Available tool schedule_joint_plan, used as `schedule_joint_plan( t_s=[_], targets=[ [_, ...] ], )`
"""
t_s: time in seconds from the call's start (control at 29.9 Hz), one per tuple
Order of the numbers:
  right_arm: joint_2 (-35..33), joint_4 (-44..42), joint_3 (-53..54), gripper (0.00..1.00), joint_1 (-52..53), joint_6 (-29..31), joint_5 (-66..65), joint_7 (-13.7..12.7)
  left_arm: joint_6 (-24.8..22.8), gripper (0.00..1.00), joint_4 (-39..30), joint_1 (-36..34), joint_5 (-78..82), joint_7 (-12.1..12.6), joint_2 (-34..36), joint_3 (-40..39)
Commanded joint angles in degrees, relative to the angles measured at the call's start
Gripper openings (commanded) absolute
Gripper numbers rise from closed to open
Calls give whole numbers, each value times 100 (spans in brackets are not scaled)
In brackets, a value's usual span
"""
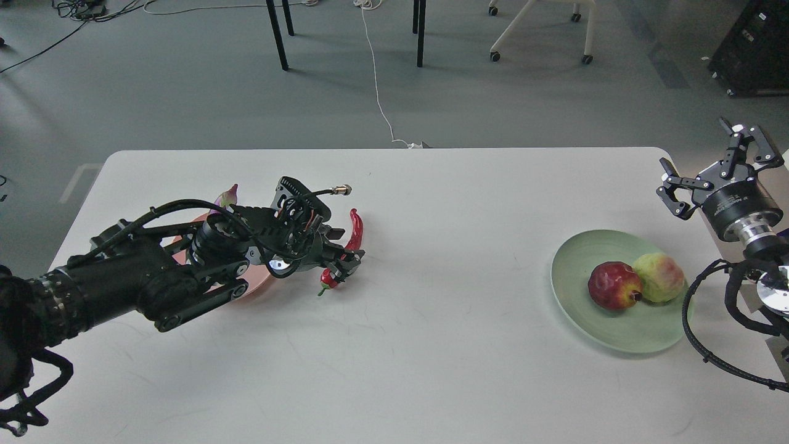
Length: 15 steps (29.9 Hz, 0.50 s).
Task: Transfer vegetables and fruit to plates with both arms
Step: 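Move the left hand to the red chili pepper and grasp it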
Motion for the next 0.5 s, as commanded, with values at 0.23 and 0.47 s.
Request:
schedule_joint_plan(
  t_s=[0.23,0.47],
  targets=[
    [11,1,-17,99,-4,0,-44,1,79,22,-50,174,-27,-14,45,-71],
    [2,-16,-17,99,-4,0,-44,1,79,13,-892,95,-88,-5,765,-229]
  ],
)
